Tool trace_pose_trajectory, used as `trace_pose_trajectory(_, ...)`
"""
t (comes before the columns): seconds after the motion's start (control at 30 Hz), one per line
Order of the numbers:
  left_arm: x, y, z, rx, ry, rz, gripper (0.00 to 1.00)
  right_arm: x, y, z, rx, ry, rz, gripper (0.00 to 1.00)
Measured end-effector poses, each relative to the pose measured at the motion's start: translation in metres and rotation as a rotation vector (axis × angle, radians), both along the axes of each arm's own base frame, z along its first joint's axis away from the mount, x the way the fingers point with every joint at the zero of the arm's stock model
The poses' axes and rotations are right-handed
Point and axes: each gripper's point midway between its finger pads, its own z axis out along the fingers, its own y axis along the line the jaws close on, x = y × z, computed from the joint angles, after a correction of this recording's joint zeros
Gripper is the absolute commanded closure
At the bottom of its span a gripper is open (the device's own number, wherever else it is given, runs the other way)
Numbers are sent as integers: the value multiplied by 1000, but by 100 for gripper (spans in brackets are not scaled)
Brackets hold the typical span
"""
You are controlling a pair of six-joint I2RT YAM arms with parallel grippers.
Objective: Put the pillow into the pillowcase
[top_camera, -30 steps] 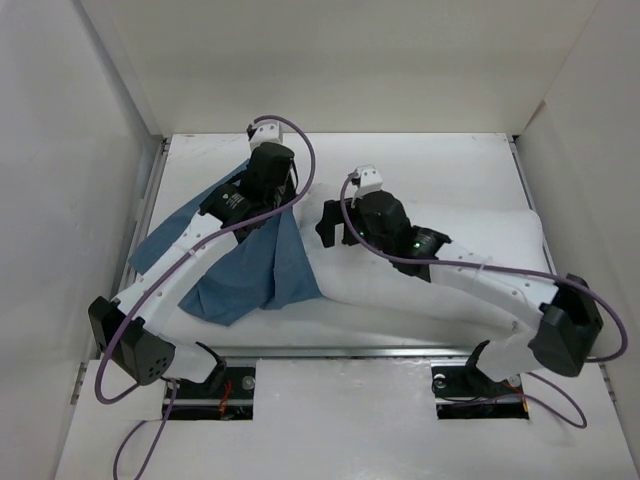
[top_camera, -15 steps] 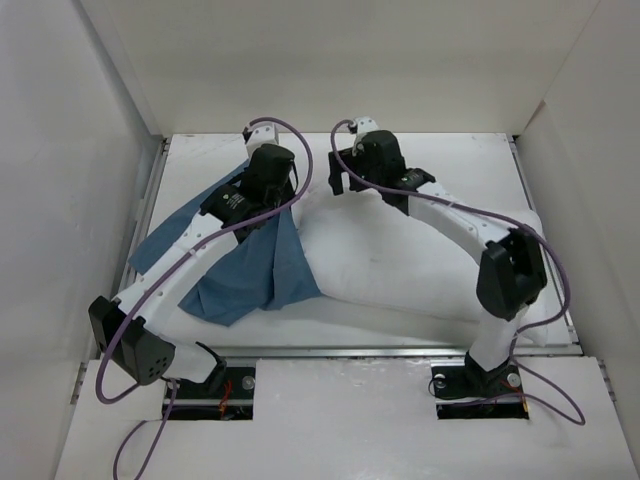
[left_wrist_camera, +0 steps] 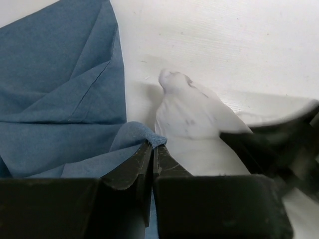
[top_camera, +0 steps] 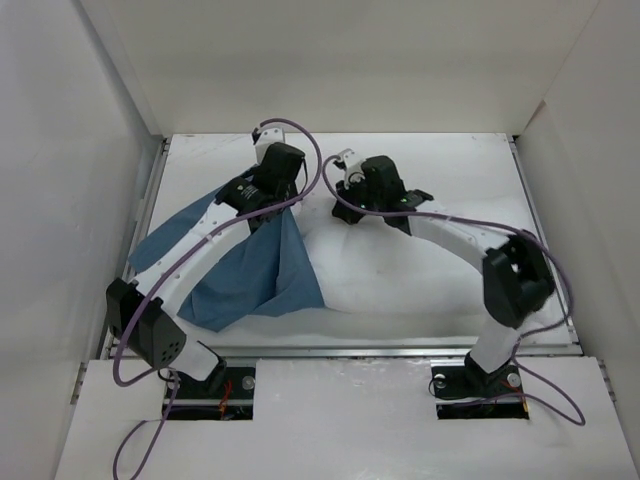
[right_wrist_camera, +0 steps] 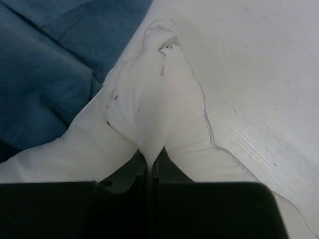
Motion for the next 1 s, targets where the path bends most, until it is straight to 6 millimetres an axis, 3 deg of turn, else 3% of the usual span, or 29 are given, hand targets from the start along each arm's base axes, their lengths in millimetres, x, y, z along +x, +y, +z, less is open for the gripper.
trace_pose_trajectory(0.07, 4, -3, -4, 8, 12, -3, 100, -22, -13, 22, 38, -48, -2, 100)
trace_pose_trajectory(0.23, 22, -17, 4, 5, 4, -26, 100, -73, -39, 113, 222, -253, 20, 100)
trace_pose_trajectory(0.3, 30, -24, 14, -4, -14, -37, 100, -90, -42, 129, 277, -297, 49, 100)
trace_pose_trajectory(0.4, 42, -34, 32, -30, -50, -59, 100, -112, -31, 118, 311, -278, 133, 100)
trace_pose_trajectory(0.57, 56, -49, 57, -50, -99, -100, 100, -144, -7, 65, 287, -132, 275, 100)
trace_pose_trajectory(0.7, 66, -67, 70, -57, -121, -122, 100, -162, -2, 50, 281, -104, 316, 100)
trace_pose_trajectory(0.87, 52, -88, 62, -37, -101, -180, 100, -146, -2, 54, 280, -153, 248, 100)
trace_pose_trajectory(1.0, 28, -88, 43, -11, -59, -212, 100, -106, 2, 56, 259, -171, 95, 100)
